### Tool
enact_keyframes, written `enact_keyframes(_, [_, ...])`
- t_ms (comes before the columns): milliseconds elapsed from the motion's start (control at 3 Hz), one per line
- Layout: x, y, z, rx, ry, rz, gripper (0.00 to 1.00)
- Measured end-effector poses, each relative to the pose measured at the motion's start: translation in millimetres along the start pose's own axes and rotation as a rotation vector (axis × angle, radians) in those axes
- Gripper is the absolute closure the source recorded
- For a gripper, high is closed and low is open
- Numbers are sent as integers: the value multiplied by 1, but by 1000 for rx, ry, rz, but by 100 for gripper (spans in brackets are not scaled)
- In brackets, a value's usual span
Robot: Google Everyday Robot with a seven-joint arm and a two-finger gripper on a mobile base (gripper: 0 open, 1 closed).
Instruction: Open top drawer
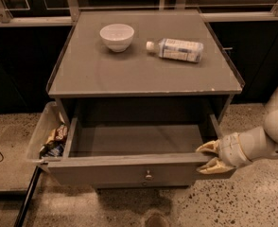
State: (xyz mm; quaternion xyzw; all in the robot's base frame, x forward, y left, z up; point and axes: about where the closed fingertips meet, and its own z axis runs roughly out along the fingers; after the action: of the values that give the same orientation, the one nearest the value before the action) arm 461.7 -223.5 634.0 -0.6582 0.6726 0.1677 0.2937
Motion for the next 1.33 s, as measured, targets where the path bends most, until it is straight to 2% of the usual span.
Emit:
enact_keyframes(333, [0,0,0,0,0,0,81])
enact_keyframes(1333, [-4,2,2,-30,-9,0,11])
